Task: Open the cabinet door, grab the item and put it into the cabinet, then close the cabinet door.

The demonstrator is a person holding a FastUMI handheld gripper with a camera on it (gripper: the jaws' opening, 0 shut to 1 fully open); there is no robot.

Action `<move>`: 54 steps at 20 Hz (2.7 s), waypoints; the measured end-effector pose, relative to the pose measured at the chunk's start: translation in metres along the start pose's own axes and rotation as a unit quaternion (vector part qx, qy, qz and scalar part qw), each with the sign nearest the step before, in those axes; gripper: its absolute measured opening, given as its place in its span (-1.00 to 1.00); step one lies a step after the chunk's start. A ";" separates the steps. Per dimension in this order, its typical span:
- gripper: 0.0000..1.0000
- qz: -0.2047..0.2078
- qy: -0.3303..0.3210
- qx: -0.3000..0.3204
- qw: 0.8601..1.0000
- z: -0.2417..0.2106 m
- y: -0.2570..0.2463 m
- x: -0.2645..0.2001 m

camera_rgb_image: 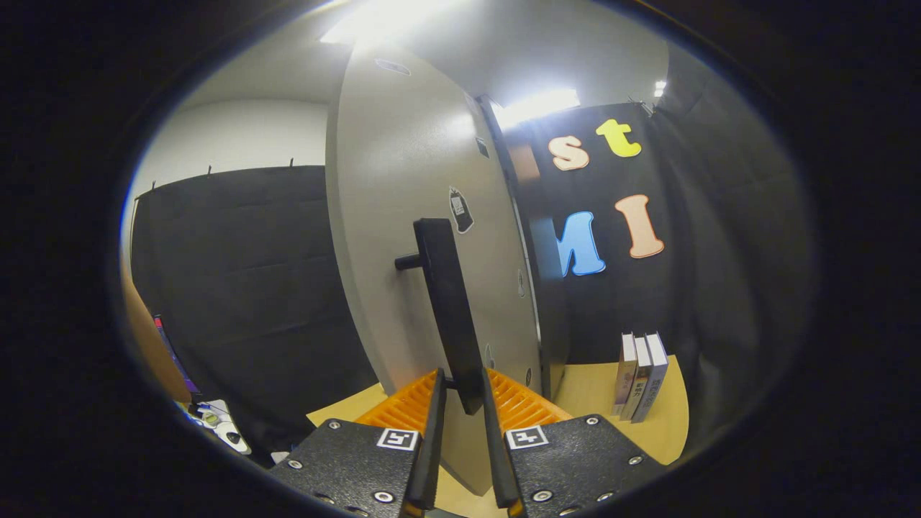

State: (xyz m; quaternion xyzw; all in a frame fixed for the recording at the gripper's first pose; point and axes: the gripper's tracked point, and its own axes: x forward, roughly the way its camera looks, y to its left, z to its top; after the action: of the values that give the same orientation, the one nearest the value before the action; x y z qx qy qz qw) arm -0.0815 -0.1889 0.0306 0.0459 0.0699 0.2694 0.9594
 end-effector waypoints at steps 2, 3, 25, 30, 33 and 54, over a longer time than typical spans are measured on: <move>-0.42 -0.006 -0.005 -0.003 1.000 0.001 0.001 -0.001; -0.43 -0.012 -0.006 -0.003 1.000 0.001 -0.001 0.000; 0.90 -0.239 -0.140 -0.013 0.961 0.006 0.089 -0.041; 0.90 -0.208 -0.130 -0.002 0.969 -0.068 0.142 0.037; 0.90 -0.168 -0.117 0.009 0.979 -0.127 0.185 0.091; 0.91 -0.199 0.101 -0.010 0.975 -0.434 0.209 0.279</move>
State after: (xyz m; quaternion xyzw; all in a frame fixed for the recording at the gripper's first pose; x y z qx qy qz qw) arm -0.0209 0.1568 -0.4015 -0.0058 0.1717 0.0775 0.9821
